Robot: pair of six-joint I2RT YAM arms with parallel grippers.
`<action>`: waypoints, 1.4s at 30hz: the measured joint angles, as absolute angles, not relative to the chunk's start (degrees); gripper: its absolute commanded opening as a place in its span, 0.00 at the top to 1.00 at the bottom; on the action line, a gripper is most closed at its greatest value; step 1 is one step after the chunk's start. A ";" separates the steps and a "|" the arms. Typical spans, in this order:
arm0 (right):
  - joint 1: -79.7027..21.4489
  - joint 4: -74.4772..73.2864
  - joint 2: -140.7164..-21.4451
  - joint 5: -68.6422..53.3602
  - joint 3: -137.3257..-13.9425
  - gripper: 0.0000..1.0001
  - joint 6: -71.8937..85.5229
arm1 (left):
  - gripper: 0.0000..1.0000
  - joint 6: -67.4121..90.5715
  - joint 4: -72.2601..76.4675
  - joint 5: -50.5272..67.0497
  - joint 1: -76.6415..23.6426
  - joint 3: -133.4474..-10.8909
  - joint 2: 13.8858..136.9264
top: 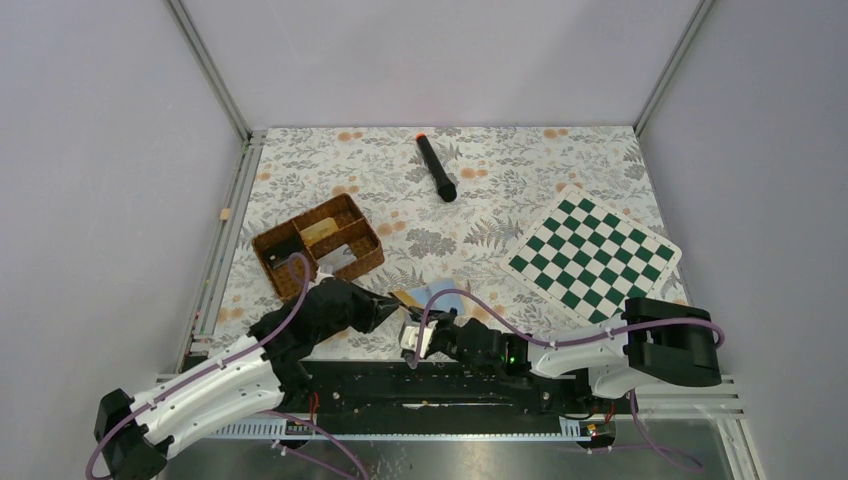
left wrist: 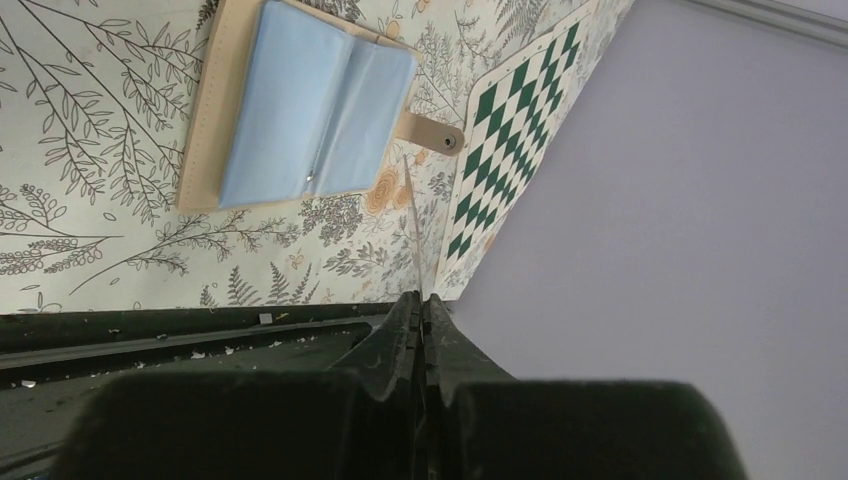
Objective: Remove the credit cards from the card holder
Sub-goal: Remove the credit card from the card holder.
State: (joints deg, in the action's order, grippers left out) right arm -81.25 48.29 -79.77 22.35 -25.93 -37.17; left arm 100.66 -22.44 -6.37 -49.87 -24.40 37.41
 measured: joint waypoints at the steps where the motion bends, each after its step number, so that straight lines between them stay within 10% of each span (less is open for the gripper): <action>1: -81.47 48.84 -79.90 23.24 -25.93 1.00 -37.43 | 0.96 101.01 -22.39 -6.35 -49.87 -23.92 36.77; 7: -82.04 45.67 -78.22 27.77 -27.20 1.00 -29.65 | 0.48 97.67 -21.58 -7.60 -49.87 -23.14 33.69; 10: -81.34 38.63 -75.09 28.34 -29.69 1.00 -21.04 | 0.40 92.14 -22.98 -9.58 -49.87 -24.43 33.47; 23: -59.27 24.56 -58.67 0.86 -28.47 1.00 24.25 | 0.37 56.66 -28.67 -10.90 -49.56 -40.14 35.31; 42: -48.64 26.06 -56.69 -27.33 -28.95 1.00 43.86 | 0.46 42.78 -25.54 6.28 -48.29 -39.51 38.85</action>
State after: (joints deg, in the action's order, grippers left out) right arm -48.64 26.06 -56.69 -27.33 -28.95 43.86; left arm 42.78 -25.54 6.28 -48.29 -39.51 38.85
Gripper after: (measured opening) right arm 0.021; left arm 0.583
